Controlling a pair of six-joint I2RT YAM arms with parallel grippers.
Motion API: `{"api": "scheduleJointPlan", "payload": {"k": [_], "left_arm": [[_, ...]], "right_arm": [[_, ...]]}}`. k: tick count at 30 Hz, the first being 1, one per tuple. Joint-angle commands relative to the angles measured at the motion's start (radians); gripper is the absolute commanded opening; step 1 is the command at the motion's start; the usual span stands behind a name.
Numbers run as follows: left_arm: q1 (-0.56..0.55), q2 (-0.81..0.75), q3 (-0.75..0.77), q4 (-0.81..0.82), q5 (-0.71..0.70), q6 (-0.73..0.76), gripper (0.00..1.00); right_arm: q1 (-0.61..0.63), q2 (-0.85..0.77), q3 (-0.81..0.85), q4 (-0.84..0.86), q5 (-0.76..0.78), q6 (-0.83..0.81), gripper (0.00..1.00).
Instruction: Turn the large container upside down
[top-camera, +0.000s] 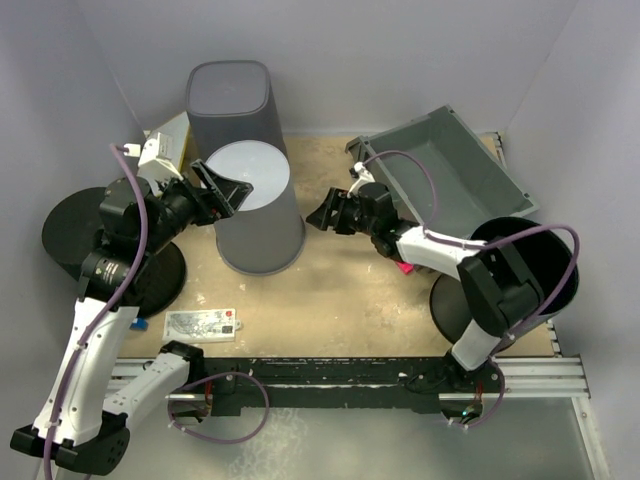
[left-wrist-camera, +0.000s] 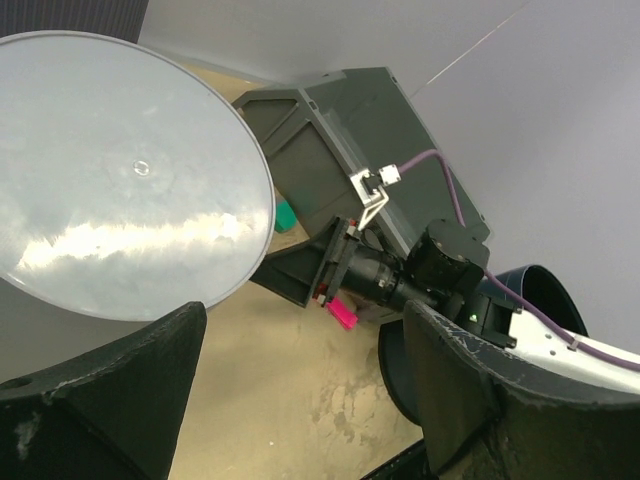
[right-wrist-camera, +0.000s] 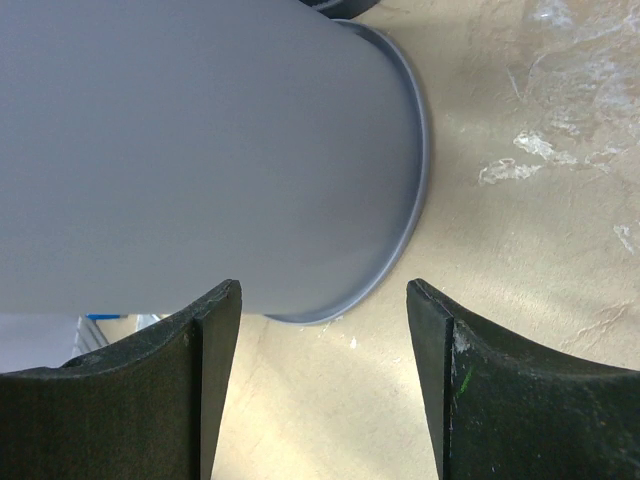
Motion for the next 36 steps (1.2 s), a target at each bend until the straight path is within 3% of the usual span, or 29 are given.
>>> {"api": "scheduleJointPlan", "payload": {"k": [1, 7, 13, 18, 22, 24, 27, 30, 33, 36], "left_arm": [[-0.006, -0.021, -0.004, 0.023, 0.010, 0.017, 0.77], [-0.007, -0.017, -0.007, 0.021, 0.013, 0.011, 0.77], [-0.007, -0.016, 0.021, -0.001, 0.005, 0.037, 0.77], [-0.007, 0.007, 0.029, 0.020, 0.019, 0.042, 0.77], [-0.016, 0.067, 0.051, 0.041, 0.017, 0.049, 0.77], [-0.079, 0.126, 0.090, 0.035, -0.015, 0.062, 0.77], [-0.275, 0.191, 0.143, 0.048, -0.213, 0.103, 0.77], [-0.432, 0.278, 0.185, 0.055, -0.325, 0.145, 0.77], [-0.535, 0.363, 0.208, 0.074, -0.366, 0.173, 0.77], [-0.570, 0.393, 0.195, 0.120, -0.372, 0.179, 0.77]], "right_arm": [[0.059, 0.092, 0.139, 0.037, -0.033, 0.001, 0.69], [0.156, 0.176, 0.285, 0.010, -0.105, -0.013, 0.69], [0.085, 0.015, 0.259, -0.146, -0.024, -0.164, 0.70], [-0.025, -0.196, 0.233, -0.316, 0.153, -0.336, 0.73], [-0.035, -0.373, 0.232, -0.448, 0.419, -0.491, 0.86], [-0.035, -0.453, 0.231, -0.499, 0.537, -0.547, 0.91], [-0.035, -0.561, 0.240, -0.610, 0.695, -0.576, 0.92], [-0.035, -0.626, 0.271, -0.762, 0.825, -0.549, 0.92], [-0.036, -0.678, 0.287, -0.905, 0.921, -0.519, 0.92], [-0.035, -0.731, 0.305, -1.053, 0.992, -0.468, 0.94]]}}
